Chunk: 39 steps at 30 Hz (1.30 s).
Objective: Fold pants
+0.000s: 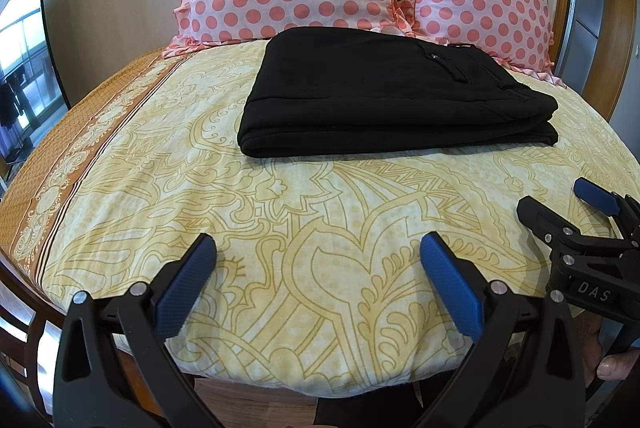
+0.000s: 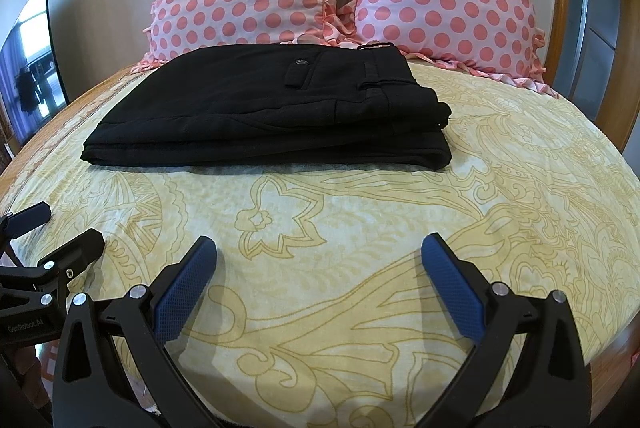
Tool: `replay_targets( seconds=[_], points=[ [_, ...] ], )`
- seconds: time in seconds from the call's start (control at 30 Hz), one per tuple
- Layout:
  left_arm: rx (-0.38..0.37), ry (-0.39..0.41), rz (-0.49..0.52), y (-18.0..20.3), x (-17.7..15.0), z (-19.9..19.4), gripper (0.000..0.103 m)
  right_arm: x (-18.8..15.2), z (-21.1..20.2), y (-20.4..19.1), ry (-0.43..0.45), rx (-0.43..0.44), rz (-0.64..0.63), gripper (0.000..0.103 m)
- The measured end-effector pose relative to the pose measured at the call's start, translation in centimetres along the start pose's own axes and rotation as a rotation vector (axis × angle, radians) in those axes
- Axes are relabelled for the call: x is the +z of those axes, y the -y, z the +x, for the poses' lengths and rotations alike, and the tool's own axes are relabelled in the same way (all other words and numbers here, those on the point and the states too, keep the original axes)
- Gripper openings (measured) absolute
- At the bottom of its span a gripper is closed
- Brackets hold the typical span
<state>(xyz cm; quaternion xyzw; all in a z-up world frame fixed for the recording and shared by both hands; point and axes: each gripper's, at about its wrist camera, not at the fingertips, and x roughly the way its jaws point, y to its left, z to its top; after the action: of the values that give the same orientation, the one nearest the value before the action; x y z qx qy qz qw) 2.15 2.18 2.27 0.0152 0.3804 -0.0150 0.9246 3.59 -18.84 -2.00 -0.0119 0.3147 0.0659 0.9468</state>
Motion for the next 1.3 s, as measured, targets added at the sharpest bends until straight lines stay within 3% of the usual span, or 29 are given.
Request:
replay_targets(
  seconds=[1.3],
  points=[
    [-0.001,-0.004,-0.003,-0.03,0.38,0.15,0.101,-0.03,0.04,0.01,0.001,0.0,-0.001,0.102]
  ],
)
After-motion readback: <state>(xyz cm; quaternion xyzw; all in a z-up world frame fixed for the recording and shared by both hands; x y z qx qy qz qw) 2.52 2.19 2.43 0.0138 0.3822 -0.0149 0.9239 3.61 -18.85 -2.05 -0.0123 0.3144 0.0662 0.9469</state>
